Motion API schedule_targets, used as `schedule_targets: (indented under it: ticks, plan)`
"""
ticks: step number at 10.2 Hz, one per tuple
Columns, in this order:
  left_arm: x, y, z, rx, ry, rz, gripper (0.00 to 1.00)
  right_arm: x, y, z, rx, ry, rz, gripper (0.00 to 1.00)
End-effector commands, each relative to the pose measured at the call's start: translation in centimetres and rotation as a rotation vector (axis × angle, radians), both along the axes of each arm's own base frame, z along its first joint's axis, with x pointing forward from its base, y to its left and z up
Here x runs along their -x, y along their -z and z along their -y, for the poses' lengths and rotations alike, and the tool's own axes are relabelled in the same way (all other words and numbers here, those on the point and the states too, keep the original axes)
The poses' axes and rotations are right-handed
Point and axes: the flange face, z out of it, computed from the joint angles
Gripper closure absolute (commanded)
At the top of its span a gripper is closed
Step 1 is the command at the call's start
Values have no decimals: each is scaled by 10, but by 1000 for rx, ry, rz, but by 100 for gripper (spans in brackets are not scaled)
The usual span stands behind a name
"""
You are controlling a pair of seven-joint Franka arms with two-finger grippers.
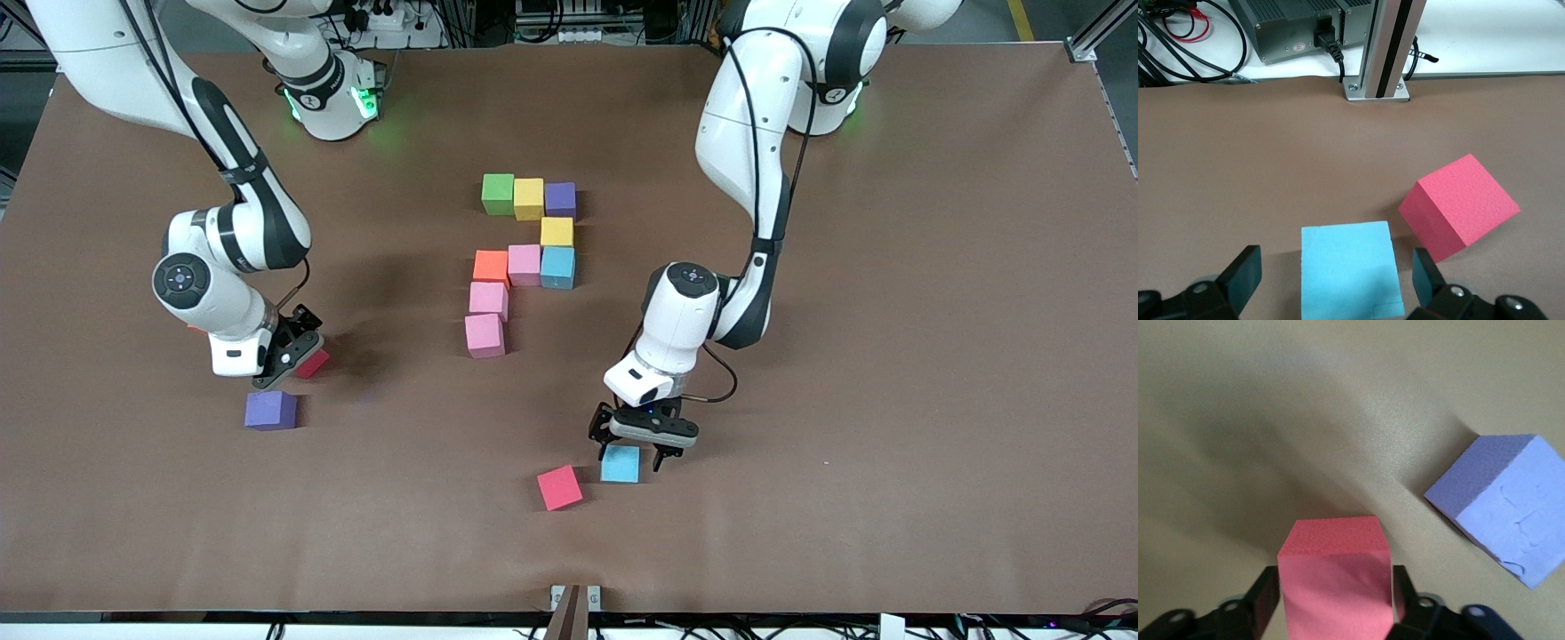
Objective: Form number 2 with 11 blocks
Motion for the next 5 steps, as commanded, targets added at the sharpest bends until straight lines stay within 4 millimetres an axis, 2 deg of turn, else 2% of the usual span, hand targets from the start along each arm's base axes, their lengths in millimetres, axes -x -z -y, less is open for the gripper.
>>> schedule_targets:
  ticks: [1,3,5]
  plan:
    - [-4,-6,8,18,-23,33,0,4,-1,1,-6,-18,7,100]
    - [-6,12,1,-12,-33,28,0,0,-7,-4,-6,-25,19,100]
    - [-4,16,7,0,-51,31,0,-8,-18,-15,-6,-46,42,100]
